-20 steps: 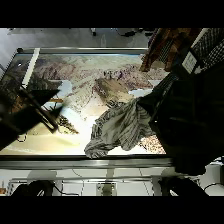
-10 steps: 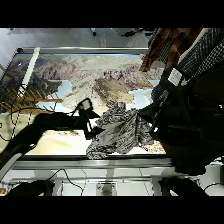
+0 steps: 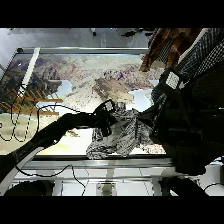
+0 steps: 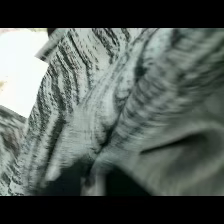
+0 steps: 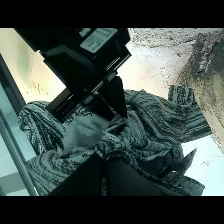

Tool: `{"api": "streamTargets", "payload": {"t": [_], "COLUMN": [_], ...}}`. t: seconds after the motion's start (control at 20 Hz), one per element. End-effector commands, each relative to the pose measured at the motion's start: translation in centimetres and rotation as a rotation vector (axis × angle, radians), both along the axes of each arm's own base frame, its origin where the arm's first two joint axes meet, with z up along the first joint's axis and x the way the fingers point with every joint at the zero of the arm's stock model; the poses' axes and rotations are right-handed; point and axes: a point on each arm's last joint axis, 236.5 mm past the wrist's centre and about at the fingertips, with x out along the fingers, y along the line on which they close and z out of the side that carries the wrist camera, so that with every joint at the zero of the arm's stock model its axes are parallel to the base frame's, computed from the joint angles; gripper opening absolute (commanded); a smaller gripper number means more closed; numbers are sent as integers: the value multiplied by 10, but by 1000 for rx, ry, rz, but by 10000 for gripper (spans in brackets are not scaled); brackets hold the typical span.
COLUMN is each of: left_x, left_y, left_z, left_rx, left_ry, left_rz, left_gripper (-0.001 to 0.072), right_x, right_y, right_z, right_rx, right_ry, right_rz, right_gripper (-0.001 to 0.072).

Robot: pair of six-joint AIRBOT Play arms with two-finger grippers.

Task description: Fold the clothes and pants, and hang the long-sleeved shirts on hangers.

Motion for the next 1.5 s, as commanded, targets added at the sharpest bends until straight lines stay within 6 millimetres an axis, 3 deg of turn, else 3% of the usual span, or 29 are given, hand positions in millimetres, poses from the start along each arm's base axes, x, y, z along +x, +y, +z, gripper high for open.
{"api": "streamTargets", "payload": {"t": [0.0,0.1,0.2,0.3,0.45,0.65,0.9,1.1,1.3,1.45], "left_x": [14,40,68,82,85,57,-8,-32,-35,-33], "left_y": [0,13,39,69,115,171,200,210,213,213], "left_z": [3,15,42,79,151,243,326,358,365,365], "left_rx": [4,-18,-70,-119,-208,-281,-361,-401,-410,-417], "left_ry": [-57,-95,-131,-186,-315,-554,-783,-857,-877,-868], "left_rz": [42,138,262,336,431,518,519,518,525,531], "left_gripper": [27,27,27,26,25,26,25,26,26,26], "right_x": [-5,-2,6,16,25,42,46,40,28,33], "right_y": [2,-3,-18,-32,-40,-32,-9,3,7,-8], "right_z": [-1,-4,-12,-16,-15,6,34,46,57,56], "right_rx": [5,-23,-92,-148,-172,-89,65,143,185,128], "right_ry": [15,10,-7,-34,-68,-144,-194,-186,-191,-236], "right_rz": [14,3,-37,-78,-109,-154,-141,-120,-95,-129], "right_gripper": [60,60,60,60,60,60,60,59,59,60]}}
